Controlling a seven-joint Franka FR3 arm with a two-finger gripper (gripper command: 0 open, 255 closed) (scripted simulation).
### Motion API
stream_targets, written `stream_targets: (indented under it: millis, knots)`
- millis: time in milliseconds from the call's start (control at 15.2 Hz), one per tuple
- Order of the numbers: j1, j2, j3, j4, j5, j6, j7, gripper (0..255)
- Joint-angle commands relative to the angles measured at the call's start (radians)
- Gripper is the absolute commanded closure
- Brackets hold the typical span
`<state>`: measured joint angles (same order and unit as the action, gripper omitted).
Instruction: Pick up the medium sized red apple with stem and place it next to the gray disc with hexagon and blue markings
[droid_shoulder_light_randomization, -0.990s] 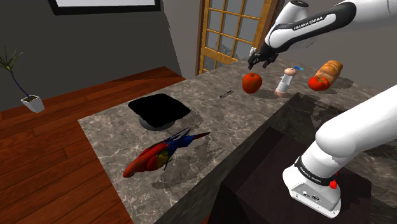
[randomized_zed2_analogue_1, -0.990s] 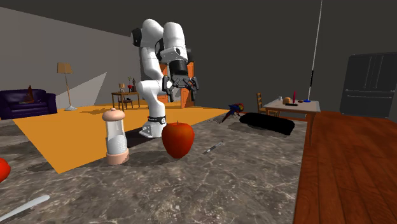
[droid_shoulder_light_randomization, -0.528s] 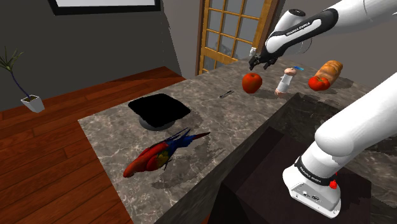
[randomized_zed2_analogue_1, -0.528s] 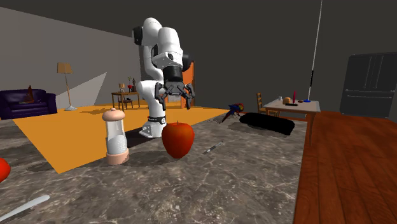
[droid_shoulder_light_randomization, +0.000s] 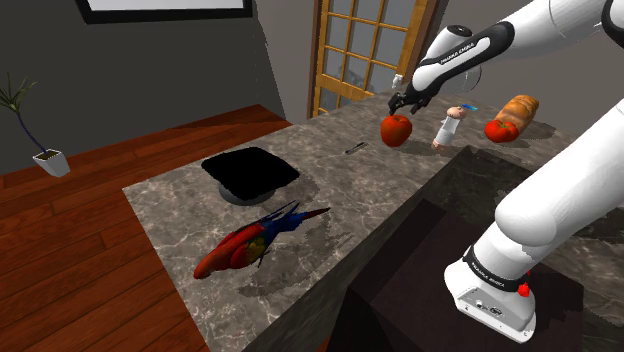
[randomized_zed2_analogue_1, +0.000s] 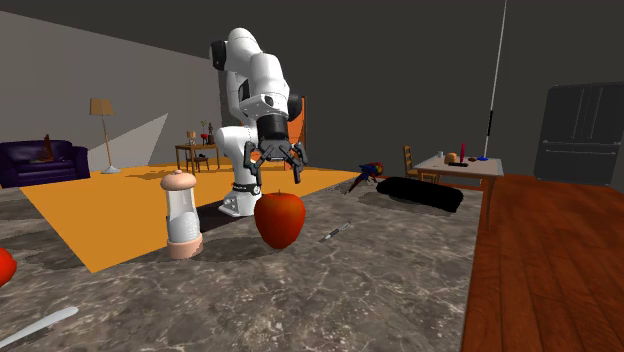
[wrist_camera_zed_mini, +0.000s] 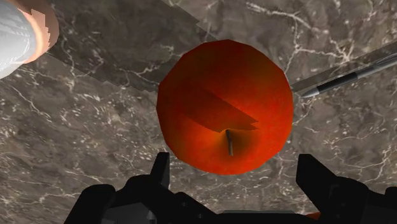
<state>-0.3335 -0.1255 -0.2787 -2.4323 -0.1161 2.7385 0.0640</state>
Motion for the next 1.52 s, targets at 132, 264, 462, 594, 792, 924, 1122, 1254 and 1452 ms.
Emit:
stream_targets:
  millis: [132, 264, 462, 594, 792, 924, 1122, 1254, 1452]
  knots:
    - [0.000, 0.001, 0.000, 0.000, 0.001, 0.001, -0.001, 0]
    - [0.000, 0.001, 0.000, 0.000, 0.000, 0.001, 0.000, 255]
    - [0.000, 0.001, 0.000, 0.000, 0.000, 0.001, 0.000, 255]
    - [0.000, 0.001, 0.000, 0.000, 0.000, 0.001, 0.000, 255]
    - [0.000, 0.001, 0.000, 0.000, 0.000, 0.001, 0.000, 255]
    - [0.000, -0.008, 0.001, 0.006, -0.002, -0.013, 0.001, 255]
    - [-0.001, -0.034, 0.004, 0.024, -0.008, -0.057, 0.004, 255]
    - [-0.002, -0.050, 0.006, 0.038, -0.010, -0.086, 0.006, 255]
    - [-0.002, -0.071, 0.010, 0.059, -0.014, -0.129, 0.007, 255]
